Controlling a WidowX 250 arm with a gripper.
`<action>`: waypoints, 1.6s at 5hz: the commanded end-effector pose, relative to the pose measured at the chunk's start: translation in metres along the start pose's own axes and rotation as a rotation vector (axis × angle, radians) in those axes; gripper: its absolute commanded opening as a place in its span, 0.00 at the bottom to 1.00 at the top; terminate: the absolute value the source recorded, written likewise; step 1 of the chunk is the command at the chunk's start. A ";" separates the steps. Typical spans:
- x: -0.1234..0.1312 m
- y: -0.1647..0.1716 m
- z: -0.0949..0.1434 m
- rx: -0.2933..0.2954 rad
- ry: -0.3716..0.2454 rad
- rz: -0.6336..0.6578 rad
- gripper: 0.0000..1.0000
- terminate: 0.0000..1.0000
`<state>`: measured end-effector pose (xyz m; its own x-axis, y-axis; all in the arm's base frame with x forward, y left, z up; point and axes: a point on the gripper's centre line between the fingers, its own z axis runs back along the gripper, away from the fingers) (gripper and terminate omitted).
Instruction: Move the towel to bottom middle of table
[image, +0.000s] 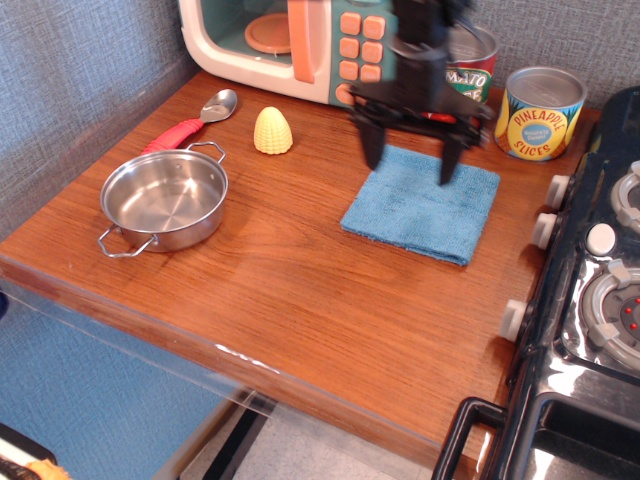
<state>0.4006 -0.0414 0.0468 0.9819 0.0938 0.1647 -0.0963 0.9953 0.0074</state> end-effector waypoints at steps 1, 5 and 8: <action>0.025 0.002 -0.018 -0.015 -0.047 -0.009 1.00 0.00; -0.058 0.051 -0.054 -0.068 0.086 -0.052 1.00 0.00; -0.153 0.064 -0.033 -0.051 0.110 -0.077 1.00 0.00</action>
<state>0.2661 0.0031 0.0035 0.9906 -0.0049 0.1370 0.0093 0.9995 -0.0314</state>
